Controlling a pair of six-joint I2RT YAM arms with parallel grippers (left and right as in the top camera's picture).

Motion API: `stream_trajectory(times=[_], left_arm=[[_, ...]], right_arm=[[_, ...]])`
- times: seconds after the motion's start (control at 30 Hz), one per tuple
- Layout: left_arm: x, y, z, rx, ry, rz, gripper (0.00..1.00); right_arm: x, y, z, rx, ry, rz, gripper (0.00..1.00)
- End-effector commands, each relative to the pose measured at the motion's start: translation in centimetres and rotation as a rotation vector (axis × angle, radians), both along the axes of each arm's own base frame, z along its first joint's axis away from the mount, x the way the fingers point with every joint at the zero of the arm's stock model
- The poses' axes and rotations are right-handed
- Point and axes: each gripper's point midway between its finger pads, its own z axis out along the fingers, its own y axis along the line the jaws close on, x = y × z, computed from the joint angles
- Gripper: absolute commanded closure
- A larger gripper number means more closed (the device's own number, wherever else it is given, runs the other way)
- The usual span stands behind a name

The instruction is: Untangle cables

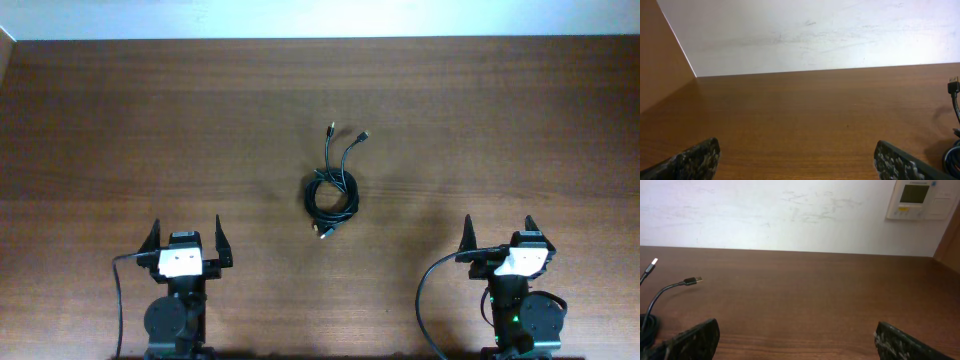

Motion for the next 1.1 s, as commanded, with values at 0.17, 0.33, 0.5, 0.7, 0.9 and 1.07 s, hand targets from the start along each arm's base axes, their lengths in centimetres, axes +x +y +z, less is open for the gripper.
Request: stream_trajectory(times=[0.17, 0.33, 0.5, 0.7, 0.9, 1.07], left_arm=[[0.0, 0.0, -0.1, -0.008, -0.001, 0.003, 0.01], [0.0, 0.0, -0.1, -0.008, -0.001, 0.003, 0.01], [0.0, 0.0, -0.1, -0.008, -0.001, 0.003, 0.01], [0.0, 0.0, -0.1, -0.008, -0.001, 0.003, 0.01], [0.0, 0.3, 0.9, -0.005, -0.042, 0.02, 0.01], [-0.2, -3.9, 5.5, -0.025, -0.217, -0.229, 0.01]], right_arm=[[0.0, -0.1, -0.3, 0.005, 0.005, -0.001, 0.01], [0.0, -0.1, -0.3, 0.005, 0.005, -0.001, 0.01], [0.0, -0.1, -0.3, 0.005, 0.005, -0.001, 0.01], [0.0, -0.1, -0.3, 0.005, 0.005, -0.001, 0.01], [0.0, -0.5, 0.2, 0.003, -0.012, -0.024, 0.01], [-0.6, 3.6, 6.1, 0.02, -0.253, 0.215, 0.01]])
